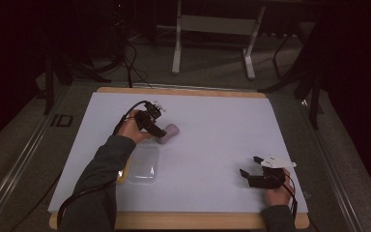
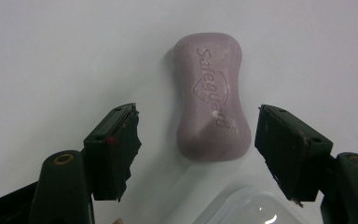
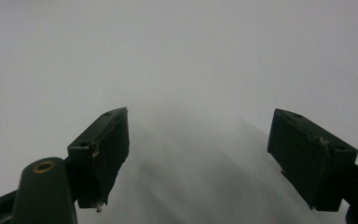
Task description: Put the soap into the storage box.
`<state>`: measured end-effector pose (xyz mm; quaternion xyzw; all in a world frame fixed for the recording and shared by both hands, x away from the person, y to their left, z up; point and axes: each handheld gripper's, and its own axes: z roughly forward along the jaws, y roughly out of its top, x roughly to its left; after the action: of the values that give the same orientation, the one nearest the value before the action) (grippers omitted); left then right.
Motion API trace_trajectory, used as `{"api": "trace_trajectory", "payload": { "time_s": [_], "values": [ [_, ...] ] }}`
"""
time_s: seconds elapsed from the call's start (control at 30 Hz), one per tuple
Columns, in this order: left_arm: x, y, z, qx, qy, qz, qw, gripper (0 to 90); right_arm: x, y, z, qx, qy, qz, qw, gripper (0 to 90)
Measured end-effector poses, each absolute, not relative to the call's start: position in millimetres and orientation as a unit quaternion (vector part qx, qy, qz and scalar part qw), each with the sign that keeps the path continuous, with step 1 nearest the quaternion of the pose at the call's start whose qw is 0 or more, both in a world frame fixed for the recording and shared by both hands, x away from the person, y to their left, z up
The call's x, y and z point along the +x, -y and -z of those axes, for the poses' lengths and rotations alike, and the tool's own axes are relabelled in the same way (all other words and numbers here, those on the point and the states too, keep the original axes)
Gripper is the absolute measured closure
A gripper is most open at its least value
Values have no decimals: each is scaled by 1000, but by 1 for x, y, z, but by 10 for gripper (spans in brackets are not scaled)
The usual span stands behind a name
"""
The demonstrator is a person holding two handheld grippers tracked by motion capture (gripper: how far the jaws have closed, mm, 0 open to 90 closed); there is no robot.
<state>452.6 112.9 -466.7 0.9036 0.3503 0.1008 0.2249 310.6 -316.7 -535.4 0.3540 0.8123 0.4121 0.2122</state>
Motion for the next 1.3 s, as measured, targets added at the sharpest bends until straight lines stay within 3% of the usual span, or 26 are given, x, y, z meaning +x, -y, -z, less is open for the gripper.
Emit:
{"api": "trace_trajectory", "payload": {
  "time_s": [0.87,1.3],
  "values": [
    [482,-88,495,908,-359,-59,208,275,311,317,536,352,-813,-412,212,203],
    [485,-81,505,907,-374,-36,189,387,311,317,536,352,-813,-412,212,202]
  ]
}}
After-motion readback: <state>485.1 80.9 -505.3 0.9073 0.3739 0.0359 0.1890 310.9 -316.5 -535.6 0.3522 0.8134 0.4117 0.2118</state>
